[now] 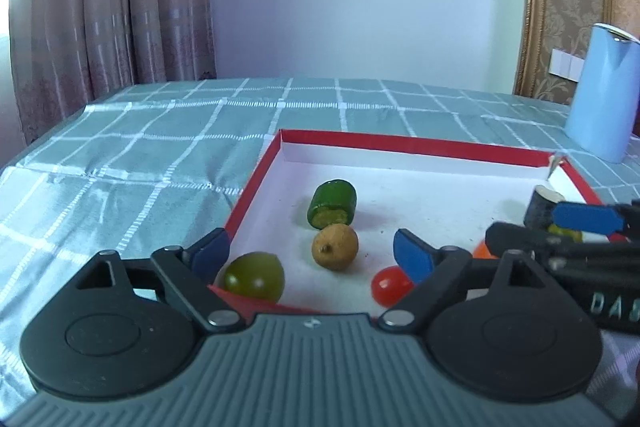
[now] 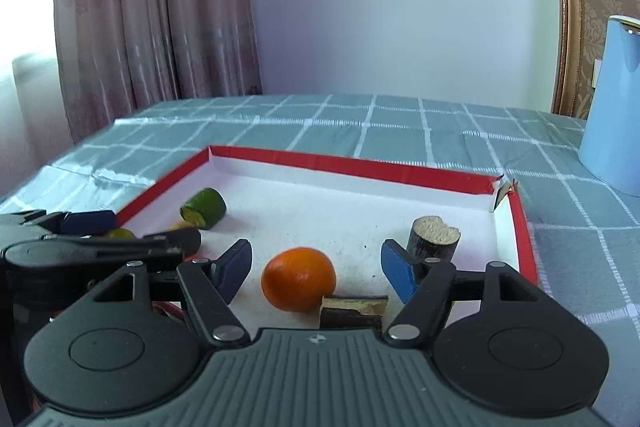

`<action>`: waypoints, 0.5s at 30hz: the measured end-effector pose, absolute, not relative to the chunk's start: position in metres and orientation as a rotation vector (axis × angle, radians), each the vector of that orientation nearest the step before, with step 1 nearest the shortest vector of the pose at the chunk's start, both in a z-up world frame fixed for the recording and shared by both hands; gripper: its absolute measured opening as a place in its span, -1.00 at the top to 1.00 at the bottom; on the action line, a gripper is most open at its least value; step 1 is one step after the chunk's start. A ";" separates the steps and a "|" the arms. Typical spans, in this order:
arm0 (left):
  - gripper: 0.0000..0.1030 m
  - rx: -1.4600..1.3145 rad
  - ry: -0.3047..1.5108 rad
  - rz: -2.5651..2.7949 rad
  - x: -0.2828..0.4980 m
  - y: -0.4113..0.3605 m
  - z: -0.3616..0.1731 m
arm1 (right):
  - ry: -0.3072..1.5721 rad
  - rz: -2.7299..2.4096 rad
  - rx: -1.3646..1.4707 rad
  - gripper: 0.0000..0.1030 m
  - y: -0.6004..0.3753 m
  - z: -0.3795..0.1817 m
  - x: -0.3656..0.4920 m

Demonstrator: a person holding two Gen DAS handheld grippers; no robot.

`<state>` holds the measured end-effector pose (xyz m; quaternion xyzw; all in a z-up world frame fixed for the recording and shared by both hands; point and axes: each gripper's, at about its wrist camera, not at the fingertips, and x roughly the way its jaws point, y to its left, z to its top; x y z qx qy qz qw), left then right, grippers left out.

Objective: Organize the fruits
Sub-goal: 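Open the left tool on the brown fruit while the right releases the orange, then withdraw both open tools from the tray toward the remaining produce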

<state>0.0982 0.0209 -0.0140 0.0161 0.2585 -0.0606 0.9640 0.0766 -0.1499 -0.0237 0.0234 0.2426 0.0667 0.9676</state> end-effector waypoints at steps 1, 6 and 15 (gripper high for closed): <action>-0.76 0.032 0.514 -0.129 0.094 0.022 -0.014 | 0.483 0.136 0.051 -0.38 -0.151 -0.023 0.074; -0.82 0.013 0.481 -0.149 0.074 0.032 -0.013 | 0.476 0.143 0.052 -0.38 -0.151 -0.023 0.069; -0.91 -0.043 0.472 -0.133 0.057 0.049 -0.012 | 0.454 0.179 0.115 -0.38 -0.161 -0.022 0.040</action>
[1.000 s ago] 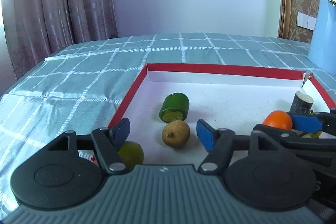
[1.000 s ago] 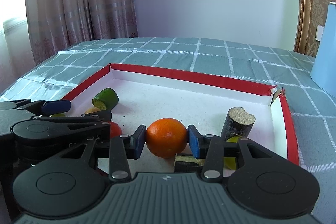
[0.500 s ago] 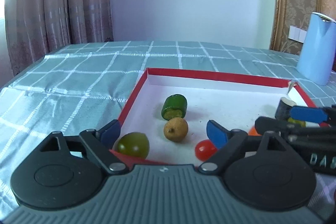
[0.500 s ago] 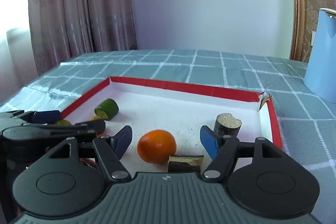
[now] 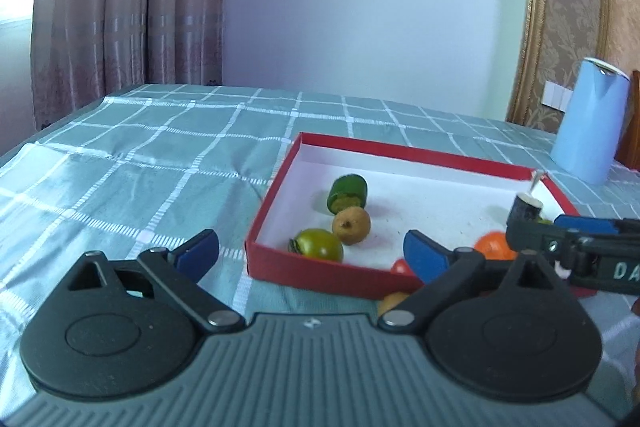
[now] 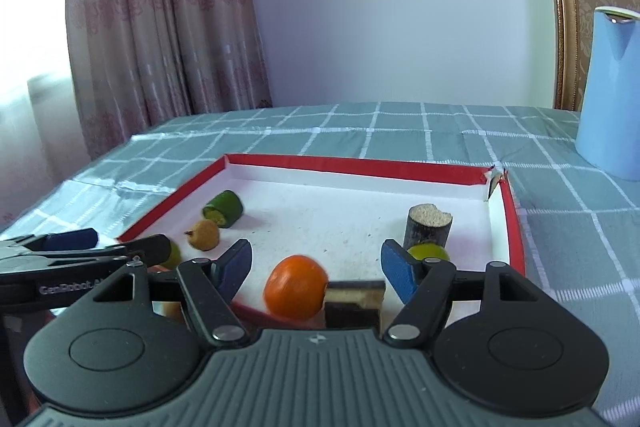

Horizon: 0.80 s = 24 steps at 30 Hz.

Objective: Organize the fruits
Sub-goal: 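Withdraw both open tools from the tray toward the remaining produce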

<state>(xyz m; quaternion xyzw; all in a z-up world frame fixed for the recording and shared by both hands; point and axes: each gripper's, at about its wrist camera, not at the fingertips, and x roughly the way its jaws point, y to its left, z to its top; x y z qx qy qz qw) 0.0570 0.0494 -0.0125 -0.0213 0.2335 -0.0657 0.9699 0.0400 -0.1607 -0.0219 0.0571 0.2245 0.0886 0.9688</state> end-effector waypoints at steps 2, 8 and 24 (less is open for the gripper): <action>-0.91 -0.007 0.473 -0.135 0.051 0.045 -0.015 | 0.442 0.185 0.122 -0.38 -0.162 -0.022 0.032; -0.91 0.022 0.481 -0.177 0.039 0.040 -0.019 | 0.404 0.175 0.144 -0.38 -0.170 -0.023 0.010; -0.69 0.041 0.589 -0.197 0.052 0.035 -0.029 | 0.461 0.189 0.198 -0.39 -0.187 -0.036 -0.004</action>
